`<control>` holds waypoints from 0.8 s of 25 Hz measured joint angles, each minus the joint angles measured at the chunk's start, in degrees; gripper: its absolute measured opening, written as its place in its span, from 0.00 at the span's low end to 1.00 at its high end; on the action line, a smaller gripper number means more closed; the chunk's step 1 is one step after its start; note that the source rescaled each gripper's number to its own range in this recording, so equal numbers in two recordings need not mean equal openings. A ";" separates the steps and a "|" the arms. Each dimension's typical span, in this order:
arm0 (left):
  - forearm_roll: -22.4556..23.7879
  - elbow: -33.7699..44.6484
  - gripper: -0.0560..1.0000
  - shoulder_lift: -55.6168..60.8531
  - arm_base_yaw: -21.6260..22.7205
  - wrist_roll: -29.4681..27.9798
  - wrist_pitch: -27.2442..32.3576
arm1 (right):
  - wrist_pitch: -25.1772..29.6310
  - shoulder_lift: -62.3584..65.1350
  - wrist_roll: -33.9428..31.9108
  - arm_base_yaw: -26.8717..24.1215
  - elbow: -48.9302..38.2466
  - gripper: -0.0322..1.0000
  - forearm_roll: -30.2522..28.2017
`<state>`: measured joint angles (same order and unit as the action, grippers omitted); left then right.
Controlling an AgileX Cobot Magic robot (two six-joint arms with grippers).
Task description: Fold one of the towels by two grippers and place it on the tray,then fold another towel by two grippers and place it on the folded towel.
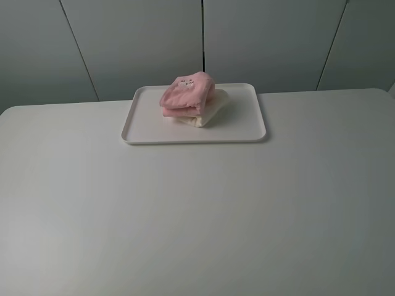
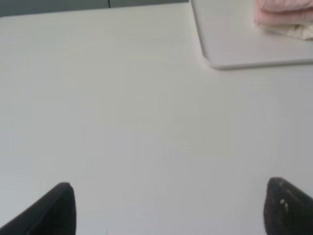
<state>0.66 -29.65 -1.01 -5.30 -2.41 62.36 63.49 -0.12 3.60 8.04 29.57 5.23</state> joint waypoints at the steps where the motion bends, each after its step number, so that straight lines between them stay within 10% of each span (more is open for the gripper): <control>1: 0.00 0.00 0.99 0.53 0.00 -0.04 0.00 | 0.00 0.00 0.01 0.00 -0.09 1.00 0.00; 20: 0.13 0.10 0.99 1.01 0.80 -0.18 0.00 | -0.61 0.14 0.24 -1.39 -0.22 1.00 0.90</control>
<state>0.79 -29.55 0.00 -4.49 -2.59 62.36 62.88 0.02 3.85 6.66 29.35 6.13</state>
